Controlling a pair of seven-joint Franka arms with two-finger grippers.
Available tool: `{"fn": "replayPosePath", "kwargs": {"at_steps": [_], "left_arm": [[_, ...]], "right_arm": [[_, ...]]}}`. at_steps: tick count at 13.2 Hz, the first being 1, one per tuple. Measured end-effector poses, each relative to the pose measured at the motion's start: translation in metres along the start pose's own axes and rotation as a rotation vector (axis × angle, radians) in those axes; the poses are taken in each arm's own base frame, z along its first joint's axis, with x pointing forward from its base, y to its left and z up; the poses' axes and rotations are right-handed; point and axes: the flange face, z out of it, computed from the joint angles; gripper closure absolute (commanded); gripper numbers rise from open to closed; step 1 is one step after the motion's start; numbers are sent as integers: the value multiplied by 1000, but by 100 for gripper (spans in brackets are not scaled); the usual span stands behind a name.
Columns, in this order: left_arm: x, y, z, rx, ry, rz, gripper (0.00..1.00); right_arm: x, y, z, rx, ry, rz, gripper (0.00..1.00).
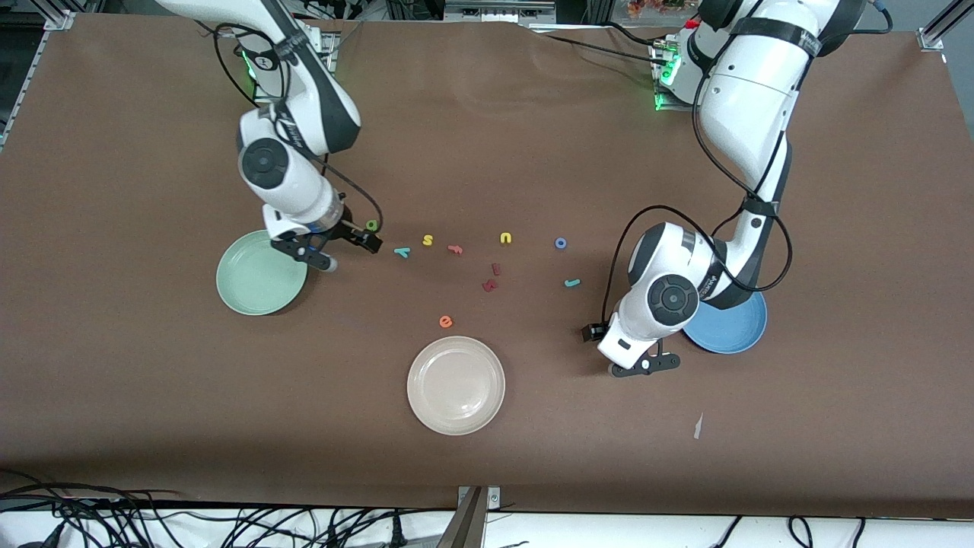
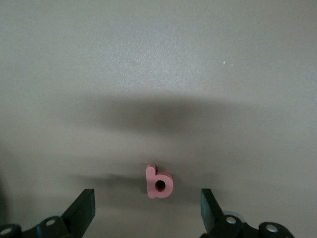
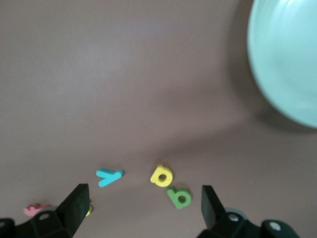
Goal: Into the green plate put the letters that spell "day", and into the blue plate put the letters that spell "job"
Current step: 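Grasp the pink b with the left gripper while the right gripper grasps the d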
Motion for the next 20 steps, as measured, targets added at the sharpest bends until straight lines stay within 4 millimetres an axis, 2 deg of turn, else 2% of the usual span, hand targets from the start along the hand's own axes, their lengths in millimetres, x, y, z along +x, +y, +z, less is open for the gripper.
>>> {"fn": "replayPosePath", "kwargs": {"at_steps": [4, 6, 11, 12, 14, 16, 17, 19, 20], "left_arm": [[-2, 4, 17, 2, -7, 12, 34], [-2, 5, 16, 1, -7, 13, 43], [-2, 7, 22, -8, 5, 2, 55], [-1, 8, 24, -13, 14, -7, 64], [0, 9, 25, -16, 18, -11, 84], [1, 9, 23, -18, 22, -13, 98], [1, 9, 22, -19, 23, -13, 100], [6, 5, 17, -20, 26, -20, 100], [9, 0, 10, -9, 7, -24, 100]], "right_arm": [[-3, 3, 43, -38, -34, 5, 0], [0, 6, 53, -42, -36, 11, 1], [-7, 1, 74, -54, -29, -6, 1], [-10, 0, 81, -60, -26, -14, 2], [-12, -2, 84, -62, -21, -19, 16], [-11, -1, 84, -62, -20, -17, 42], [-11, -1, 84, -62, -20, -17, 48], [-10, -3, 82, -57, -15, -19, 50], [-10, -3, 81, -56, -14, -18, 59]]}}
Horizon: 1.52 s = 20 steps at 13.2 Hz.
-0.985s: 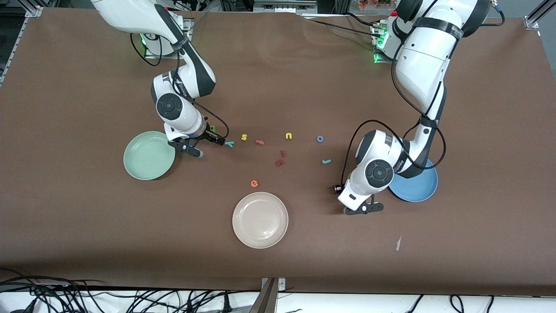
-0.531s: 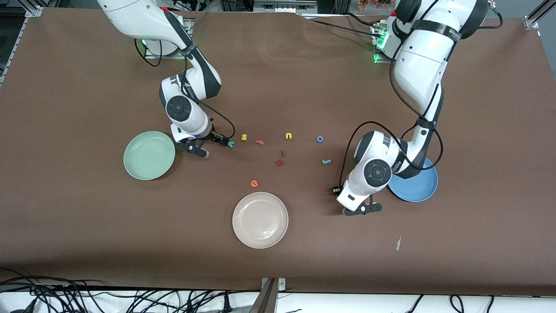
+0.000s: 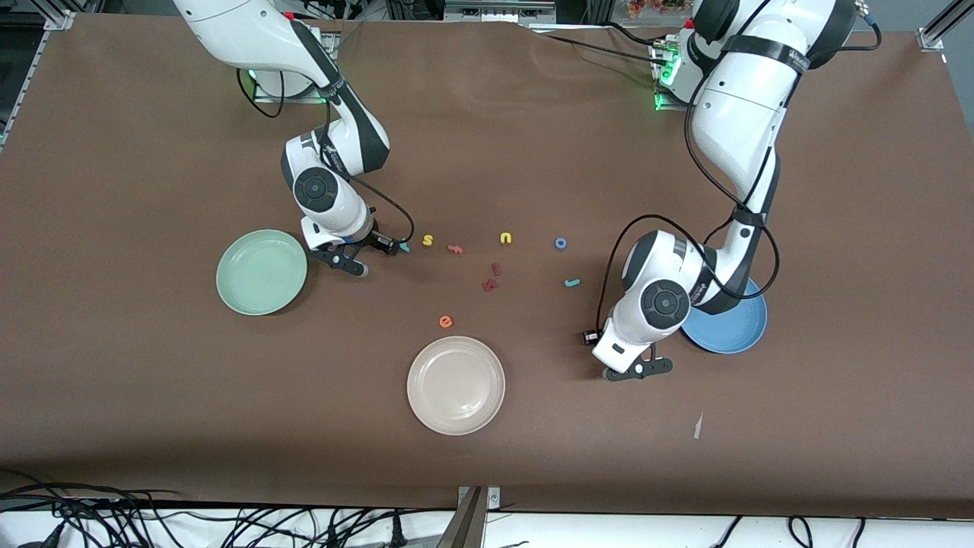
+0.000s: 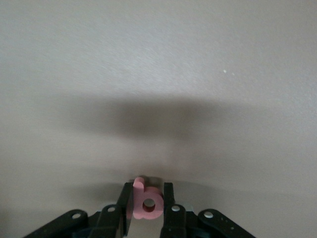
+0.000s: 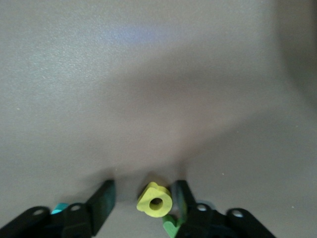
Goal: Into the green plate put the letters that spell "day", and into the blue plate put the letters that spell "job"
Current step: 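Grasp the pink b with the left gripper while the right gripper grasps the d, then drop the pink b onto the blue plate while the right gripper drops the d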
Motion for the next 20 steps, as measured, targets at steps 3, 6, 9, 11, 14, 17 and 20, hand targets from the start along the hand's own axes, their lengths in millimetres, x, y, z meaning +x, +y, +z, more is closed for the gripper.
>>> {"fn": "replayPosePath", "kwargs": {"at_steps": [3, 6, 9, 11, 14, 17, 20], "left_arm": [[19, -55, -56, 15, -87, 82, 100], [28, -141, -114, -12, -122, 159, 100], [7, -184, -112, -20, -116, 191, 100], [-12, -199, -79, -16, -65, 204, 100], [-34, -211, -35, 15, -40, 234, 0], [-32, -191, -62, 26, -79, 220, 0], [-49, -110, -85, 38, -64, 122, 0]], "right_arm": [[0, -1, -2, 2, 2, 25, 64], [0, 0, -5, 3, 2, 34, 76], [0, -1, -5, 4, 4, 41, 91], [1, -1, -5, 4, 5, 50, 92], [21, 12, -24, -9, 13, 87, 95], [56, 30, -75, -44, 34, 122, 94], [97, 72, -109, -107, 86, 149, 94]]}}
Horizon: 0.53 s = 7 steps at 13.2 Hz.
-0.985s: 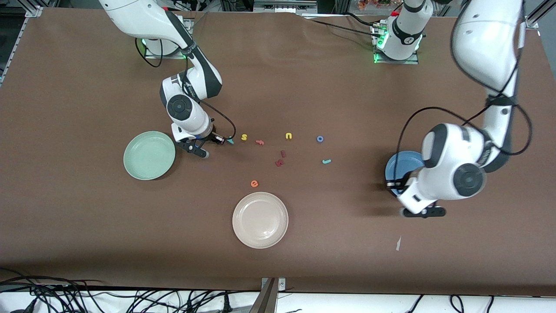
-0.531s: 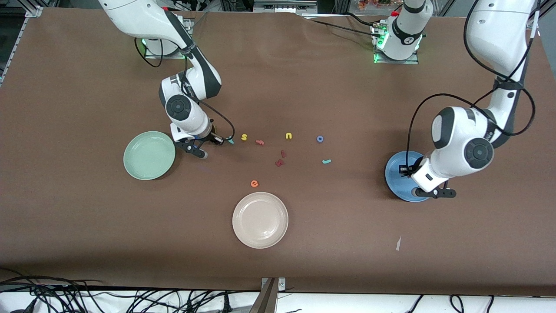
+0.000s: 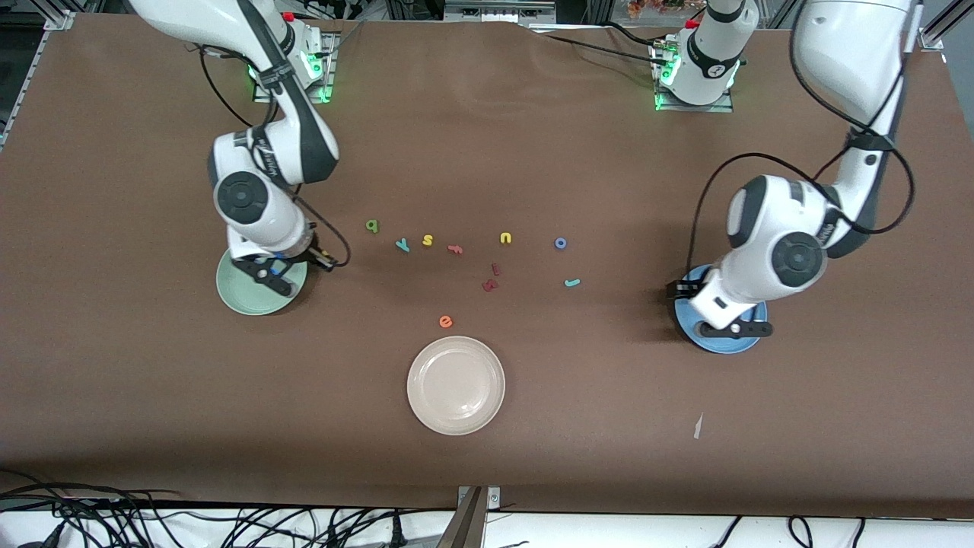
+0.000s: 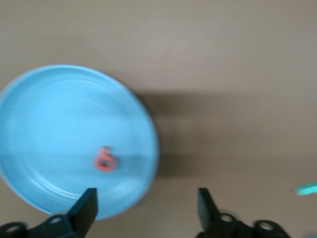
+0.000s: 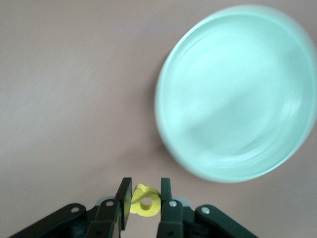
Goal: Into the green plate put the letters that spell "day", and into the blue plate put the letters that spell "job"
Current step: 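Drop the pink b onto the blue plate while the right gripper drops the d, then grasp the r with the left gripper while the right gripper grasps the y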
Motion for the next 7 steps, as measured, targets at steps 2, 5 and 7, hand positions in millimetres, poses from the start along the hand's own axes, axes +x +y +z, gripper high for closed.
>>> {"fn": "replayPosePath", "kwargs": {"at_steps": [2, 5, 7], "left_arm": [[-15, 73, 8, -14, -4, -52, 0], [-31, 140, 31, -23, -12, -102, 0], [-35, 157, 47, -33, -2, -117, 1]], "right_arm": [[32, 35, 5, -29, 5, -28, 88], [47, 63, 17, -45, -13, -41, 4], [41, 63, 25, -47, -16, -47, 2]]}}
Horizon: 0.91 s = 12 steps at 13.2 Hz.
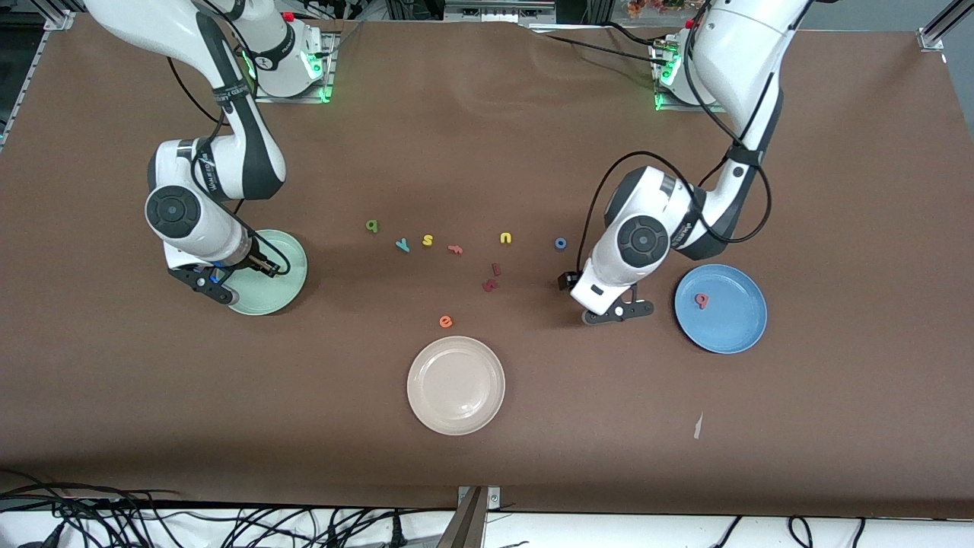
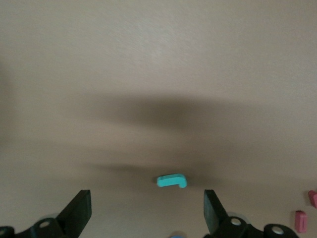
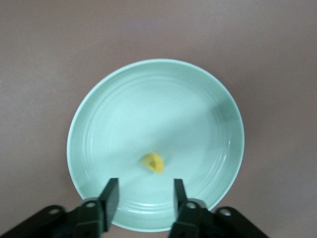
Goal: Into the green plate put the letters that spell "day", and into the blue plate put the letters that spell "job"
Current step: 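Grasp the r with the left gripper while the right gripper grasps the y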
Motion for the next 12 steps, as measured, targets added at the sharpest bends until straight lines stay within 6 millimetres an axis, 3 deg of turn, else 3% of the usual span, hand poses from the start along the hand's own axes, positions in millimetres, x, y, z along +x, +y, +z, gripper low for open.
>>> {"fn": "replayPosePath", "kwargs": {"at_steps": [4, 9, 12], "left_arm": [[-10, 17, 37, -34, 49, -46, 3], [-24, 22, 56, -22, 37, -60, 16], [-25, 20, 59, -17, 32, -62, 21]], "right_arm": [[-15, -15, 4, 9, -3, 22, 1], [-71, -86, -6, 97, 17, 308, 1], [-105, -117, 0, 124, -1, 471, 1]]}}
